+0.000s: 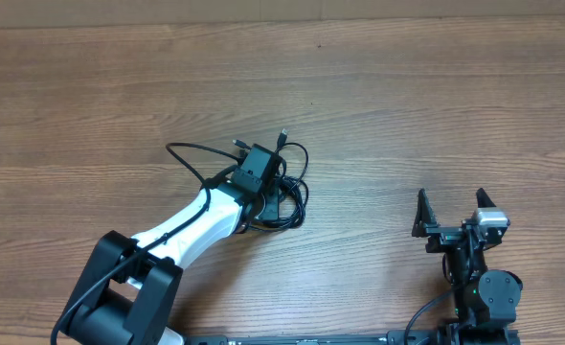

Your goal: Untangle cables

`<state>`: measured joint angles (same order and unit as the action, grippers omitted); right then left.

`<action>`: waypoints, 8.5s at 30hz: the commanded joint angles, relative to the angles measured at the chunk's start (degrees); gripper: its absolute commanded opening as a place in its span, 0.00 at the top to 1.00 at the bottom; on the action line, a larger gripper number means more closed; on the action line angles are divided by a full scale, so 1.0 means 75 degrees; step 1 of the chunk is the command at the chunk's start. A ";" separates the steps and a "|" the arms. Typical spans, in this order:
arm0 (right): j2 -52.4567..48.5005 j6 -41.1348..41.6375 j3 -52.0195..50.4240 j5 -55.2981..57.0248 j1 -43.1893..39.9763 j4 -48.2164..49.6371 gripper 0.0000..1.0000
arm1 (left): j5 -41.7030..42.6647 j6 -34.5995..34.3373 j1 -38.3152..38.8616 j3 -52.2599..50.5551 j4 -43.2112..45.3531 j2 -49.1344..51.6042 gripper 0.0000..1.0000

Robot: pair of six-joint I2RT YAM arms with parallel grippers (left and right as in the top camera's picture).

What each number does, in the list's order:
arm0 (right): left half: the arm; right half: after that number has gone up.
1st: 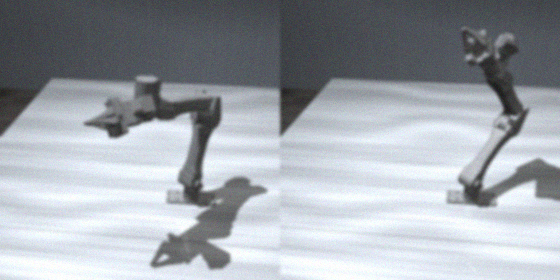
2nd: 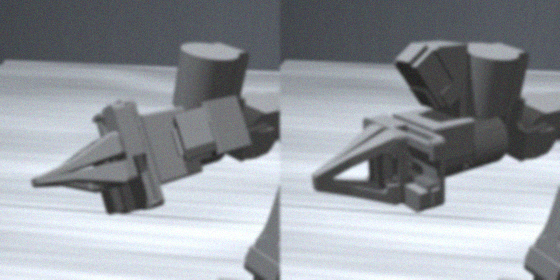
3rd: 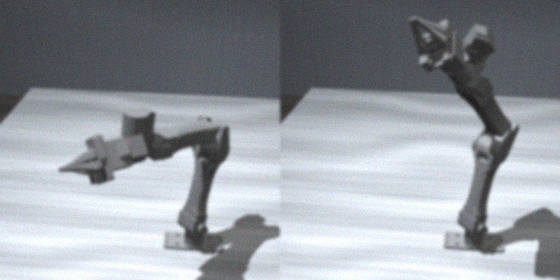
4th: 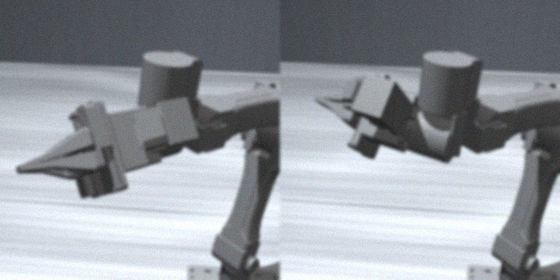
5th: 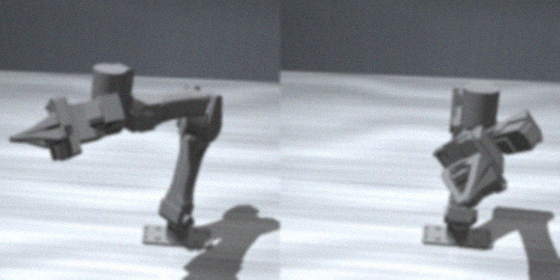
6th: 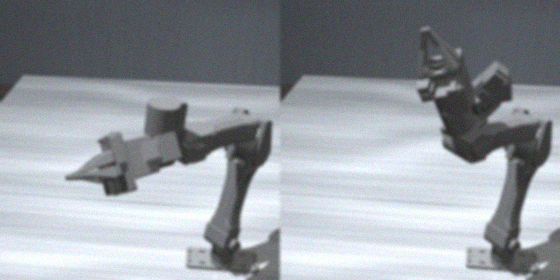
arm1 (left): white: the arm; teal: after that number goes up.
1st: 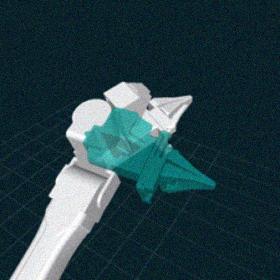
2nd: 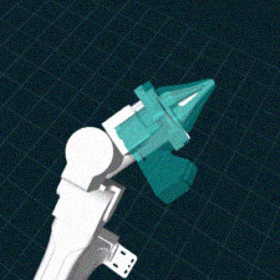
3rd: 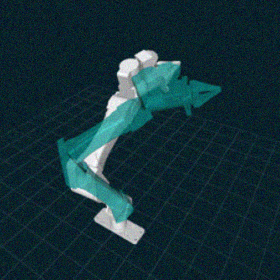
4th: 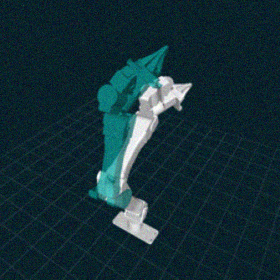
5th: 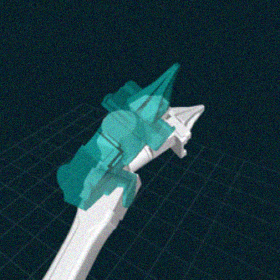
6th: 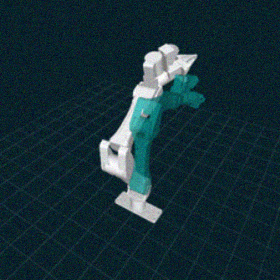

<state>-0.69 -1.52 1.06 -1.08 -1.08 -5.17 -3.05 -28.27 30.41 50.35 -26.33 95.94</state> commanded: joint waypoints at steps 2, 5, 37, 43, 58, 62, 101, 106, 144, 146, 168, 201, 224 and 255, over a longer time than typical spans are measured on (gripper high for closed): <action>0.0070 -0.0035 -0.0082 0.0023 -0.0023 0.0050 0.00 | -0.0017 0.0321 0.0047 0.0437 -0.0254 0.0082 0.96; 0.0070 -0.0035 -0.0082 0.0023 -0.0023 0.0050 0.00 | -0.0017 0.0498 0.0047 0.0688 -0.0469 0.0082 0.96; 0.0070 -0.0035 -0.0082 0.0023 -0.0023 0.0050 0.00 | 0.1043 0.0796 0.0047 0.4033 -0.3427 0.0076 0.96; 0.0070 -0.0035 -0.0082 0.0020 -0.0023 0.0050 0.00 | 0.1381 0.0557 0.0050 0.4025 -0.3488 0.0079 0.96; 0.0070 -0.0035 -0.0082 0.0023 -0.0023 0.0050 0.00 | 0.1352 -0.1105 0.0050 0.3990 -0.3622 0.0079 0.96; 0.0070 -0.0035 -0.0082 0.0023 -0.0023 0.0050 0.00 | 0.1349 -0.1303 0.0050 0.3934 -0.3663 0.0079 0.96; 0.0070 -0.0035 -0.0082 0.0023 -0.0023 0.0050 0.00 | 0.0743 -0.6251 0.0061 0.2247 -0.3911 0.0108 0.88; 0.0070 -0.0035 -0.0082 0.0023 -0.0023 0.0050 0.00 | 0.0694 -0.4954 0.0026 0.2250 -0.3780 0.0108 0.53; 0.0070 -0.0038 -0.0082 0.0023 -0.0023 0.0050 0.00 | 0.2556 -0.1148 0.0790 0.2241 -0.2020 0.0720 0.52; 0.0070 -0.0035 -0.0082 0.0023 -0.0023 0.0050 0.00 | 0.2547 -0.1329 0.0845 0.2241 -0.2022 0.0886 0.52; 0.0070 -0.0035 -0.0082 0.0023 -0.0023 0.0050 0.00 | 0.2882 -0.0452 0.0810 0.2550 -0.1376 0.1676 0.96; 0.0070 -0.0035 -0.0082 0.0023 -0.0023 0.0050 0.00 | 0.2212 0.0201 0.0676 0.3209 -0.2270 0.0586 0.96; 0.0070 -0.0035 -0.0082 0.0023 -0.0023 0.0050 0.00 | 0.2358 -0.5948 0.0548 0.3249 -0.3643 0.0577 0.96; 0.0070 -0.0035 -0.0082 0.0023 -0.0023 0.0050 0.00 | 0.1355 -0.4890 0.1026 0.3252 -0.3316 0.0577 0.96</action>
<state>-0.69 -1.54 1.06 -1.08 -1.10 -5.13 8.69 -68.01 37.95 73.60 -50.87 102.10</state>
